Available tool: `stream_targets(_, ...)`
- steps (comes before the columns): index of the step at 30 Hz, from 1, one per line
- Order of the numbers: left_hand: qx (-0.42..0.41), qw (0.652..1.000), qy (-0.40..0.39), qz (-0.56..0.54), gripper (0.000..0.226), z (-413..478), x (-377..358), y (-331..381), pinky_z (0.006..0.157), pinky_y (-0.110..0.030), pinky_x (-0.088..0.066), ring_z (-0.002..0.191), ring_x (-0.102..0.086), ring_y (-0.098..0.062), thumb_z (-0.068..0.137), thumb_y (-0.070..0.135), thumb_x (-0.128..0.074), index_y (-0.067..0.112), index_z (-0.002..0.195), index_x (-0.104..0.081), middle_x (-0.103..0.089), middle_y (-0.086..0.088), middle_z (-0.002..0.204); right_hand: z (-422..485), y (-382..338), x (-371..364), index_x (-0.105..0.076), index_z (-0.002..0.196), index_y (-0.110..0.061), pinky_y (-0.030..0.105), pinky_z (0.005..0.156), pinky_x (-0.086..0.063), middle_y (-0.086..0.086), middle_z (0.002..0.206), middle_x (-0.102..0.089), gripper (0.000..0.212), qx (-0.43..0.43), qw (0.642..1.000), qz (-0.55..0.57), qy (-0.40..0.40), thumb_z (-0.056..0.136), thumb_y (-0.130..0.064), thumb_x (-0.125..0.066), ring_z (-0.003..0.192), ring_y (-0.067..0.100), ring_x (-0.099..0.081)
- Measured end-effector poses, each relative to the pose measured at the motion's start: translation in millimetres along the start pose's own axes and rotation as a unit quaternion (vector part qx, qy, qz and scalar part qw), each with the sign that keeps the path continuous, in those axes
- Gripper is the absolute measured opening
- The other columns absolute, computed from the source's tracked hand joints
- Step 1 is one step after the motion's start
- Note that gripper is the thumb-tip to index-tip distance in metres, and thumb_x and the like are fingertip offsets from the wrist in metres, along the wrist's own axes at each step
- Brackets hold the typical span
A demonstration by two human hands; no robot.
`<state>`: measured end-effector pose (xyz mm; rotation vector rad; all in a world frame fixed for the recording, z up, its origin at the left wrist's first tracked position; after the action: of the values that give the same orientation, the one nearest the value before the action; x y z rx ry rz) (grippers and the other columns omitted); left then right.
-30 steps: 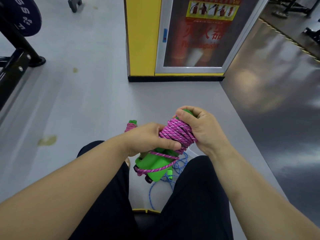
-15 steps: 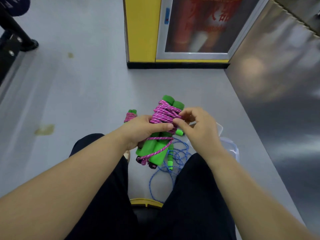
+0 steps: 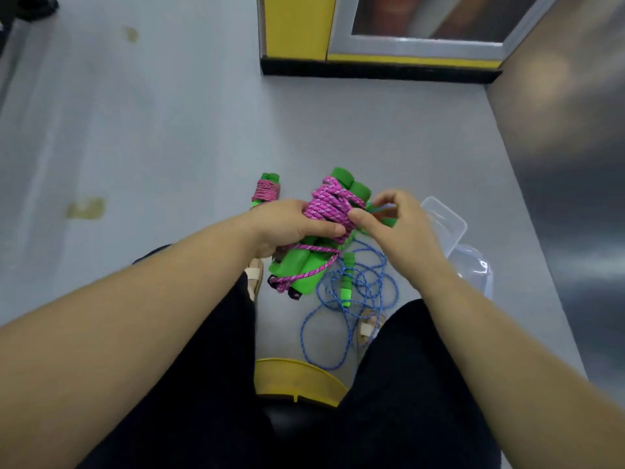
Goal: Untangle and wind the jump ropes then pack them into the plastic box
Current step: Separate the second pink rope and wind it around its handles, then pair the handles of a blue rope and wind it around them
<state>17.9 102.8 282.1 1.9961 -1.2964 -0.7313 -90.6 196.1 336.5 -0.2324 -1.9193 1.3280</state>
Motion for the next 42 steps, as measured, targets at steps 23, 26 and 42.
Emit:
stream_targets(23,0.231,0.968,0.066,0.073,0.025,209.5,148.7,-167.0,0.081,-0.047,-0.055,0.091,-0.063,-0.027,0.081,0.02,-0.072,0.016,0.101,-0.058,-0.061,-0.009,0.101,166.2,254.2,-232.5,-0.043,0.13,-0.009,0.042,0.073,-0.058,0.009,0.103,-0.067,0.049,-0.405,0.841,0.354,-0.061,0.086,-0.013,-0.065,0.081,0.018,-0.068)
stream_targets(26,0.204,0.967,0.154,-0.017,0.014,236.0,156.7,-191.6,0.053,-0.031,-0.056,0.07,-0.061,-0.021,0.089,0.01,-0.062,0.013,0.1,-0.054,-0.059,-0.007,0.085,188.5,279.4,-260.6,-0.022,0.142,-0.004,0.045,0.095,-0.049,0.022,0.128,-0.053,0.068,-0.435,0.828,0.355,-0.017,0.087,-0.006,-0.062,0.099,0.025,-0.061)
stream_targets(42,0.14,0.902,0.309,0.266,0.042,286.8,170.1,-187.3,0.103,-0.029,-0.027,0.123,-0.04,-0.033,0.091,0.014,-0.046,0.011,0.132,-0.048,-0.037,-0.013,0.138,219.8,314.5,-193.3,-0.035,0.14,-0.016,0.042,0.114,-0.016,0.011,0.151,-0.024,0.059,-0.135,0.924,-0.352,-0.06,0.085,-0.02,-0.057,0.14,0.03,-0.018)
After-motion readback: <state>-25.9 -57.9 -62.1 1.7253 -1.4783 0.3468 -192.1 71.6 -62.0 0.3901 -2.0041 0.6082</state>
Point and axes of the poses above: each hand's wrist, its own z-axis towards the middle knuckle, its own x-axis out of the back of the hand, y = z × x, the point moved 9 cm from there along z, towards the middle knuckle
